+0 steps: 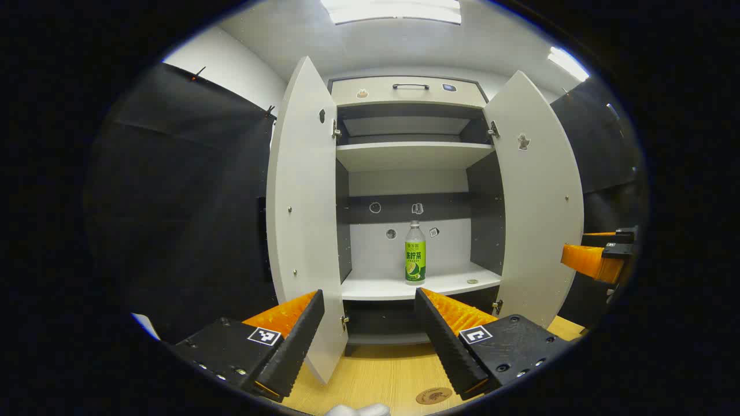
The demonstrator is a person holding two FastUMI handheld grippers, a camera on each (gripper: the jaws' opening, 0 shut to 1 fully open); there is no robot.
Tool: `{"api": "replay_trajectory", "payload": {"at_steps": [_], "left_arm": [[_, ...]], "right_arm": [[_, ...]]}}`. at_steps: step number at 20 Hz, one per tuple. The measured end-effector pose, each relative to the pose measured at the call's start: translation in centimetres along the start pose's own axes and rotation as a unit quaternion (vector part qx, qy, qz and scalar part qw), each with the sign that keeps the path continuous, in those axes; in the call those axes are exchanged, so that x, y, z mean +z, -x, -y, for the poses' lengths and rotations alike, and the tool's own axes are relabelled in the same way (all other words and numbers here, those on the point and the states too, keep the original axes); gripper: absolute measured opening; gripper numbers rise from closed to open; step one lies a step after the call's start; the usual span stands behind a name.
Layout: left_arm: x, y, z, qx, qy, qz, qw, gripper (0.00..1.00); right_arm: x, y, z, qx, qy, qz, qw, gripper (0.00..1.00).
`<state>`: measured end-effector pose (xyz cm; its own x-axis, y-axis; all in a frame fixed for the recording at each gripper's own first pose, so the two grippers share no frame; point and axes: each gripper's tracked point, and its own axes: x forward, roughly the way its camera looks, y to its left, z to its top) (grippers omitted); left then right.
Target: Grasp the bottle in the cabinet with the left hand and place it on the coaster, then close the right door with the right hand and the left door with the left hand.
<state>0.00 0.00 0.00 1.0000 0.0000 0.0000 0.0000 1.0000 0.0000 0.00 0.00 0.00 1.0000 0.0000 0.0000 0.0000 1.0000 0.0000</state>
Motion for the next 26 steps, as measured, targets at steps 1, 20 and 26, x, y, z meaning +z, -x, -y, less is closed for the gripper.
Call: {"api": "replay_trajectory", "payload": {"at_steps": [1,20,26], "left_arm": [[0.0,-0.1,0.0,-0.002,0.001,0.0,1.0,0.96],[-0.2,-3.4,0.7,-0.021,-0.009,-0.005,1.0,0.95],[0.2,-14.9,4.4,-0.052,0.001,0.011,0.999,0.96]], "right_arm": [[0.0,0.1,-0.1,0.0,0.002,0.001,1.0,0.99],[1.2,-1.3,-0.7,0.002,0.011,-0.003,1.0,0.99],[3.1,-2.3,-1.4,0.003,0.028,0.002,1.0,0.99]]}}
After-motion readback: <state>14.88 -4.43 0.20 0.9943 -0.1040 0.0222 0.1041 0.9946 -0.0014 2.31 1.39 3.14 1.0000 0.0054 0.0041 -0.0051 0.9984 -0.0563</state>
